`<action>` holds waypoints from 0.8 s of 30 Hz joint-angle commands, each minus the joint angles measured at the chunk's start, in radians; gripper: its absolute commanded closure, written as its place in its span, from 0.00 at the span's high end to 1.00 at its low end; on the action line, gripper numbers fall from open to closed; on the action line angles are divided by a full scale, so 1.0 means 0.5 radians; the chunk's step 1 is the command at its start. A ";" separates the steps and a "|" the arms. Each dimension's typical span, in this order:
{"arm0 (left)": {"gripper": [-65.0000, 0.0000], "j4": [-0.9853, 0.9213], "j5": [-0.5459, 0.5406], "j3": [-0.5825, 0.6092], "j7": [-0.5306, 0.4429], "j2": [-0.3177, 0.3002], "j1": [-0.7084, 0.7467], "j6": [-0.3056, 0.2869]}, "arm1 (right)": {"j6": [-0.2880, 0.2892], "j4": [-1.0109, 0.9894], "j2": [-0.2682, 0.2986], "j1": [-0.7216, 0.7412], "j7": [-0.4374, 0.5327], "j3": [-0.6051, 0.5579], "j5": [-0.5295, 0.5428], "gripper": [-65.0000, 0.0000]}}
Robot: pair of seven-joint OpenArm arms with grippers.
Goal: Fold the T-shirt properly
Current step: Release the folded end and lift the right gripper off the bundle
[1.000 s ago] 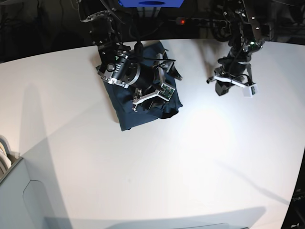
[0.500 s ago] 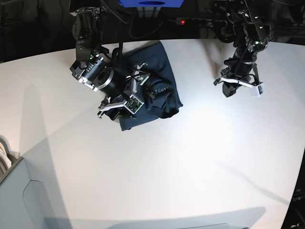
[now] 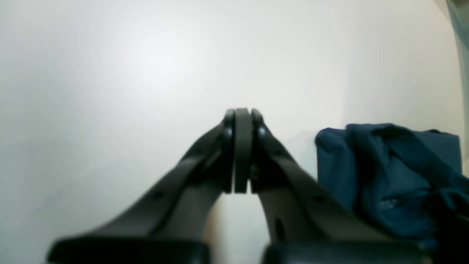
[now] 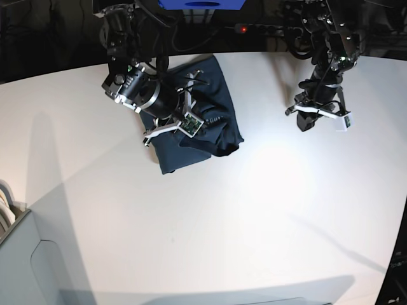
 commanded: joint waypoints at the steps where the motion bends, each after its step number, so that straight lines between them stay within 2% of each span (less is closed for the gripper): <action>1: 0.00 0.031 -0.020 -0.009 -0.037 -0.019 -0.009 -0.020 | 0.024 0.083 -0.009 -0.001 0.059 -0.024 0.044 0.03; 4: 0.00 0.031 -0.020 -0.009 -0.037 -0.022 -0.009 -0.020 | 0.024 0.179 0.000 -0.065 0.059 -0.088 0.044 0.00; 14: 0.00 0.031 -0.020 -0.009 -0.037 -0.025 -0.055 -0.020 | 0.024 0.215 0.153 -0.256 0.075 -0.416 0.044 0.00; 20: 0.00 0.031 -0.020 -0.009 -0.037 -0.028 -0.089 -0.020 | 0.024 0.215 0.248 -0.249 0.063 -0.487 0.041 0.00; 24: 0.00 0.034 -0.020 -0.009 -0.037 -0.028 -0.089 -0.020 | 0.024 0.182 0.267 -0.249 0.059 -0.490 0.038 0.00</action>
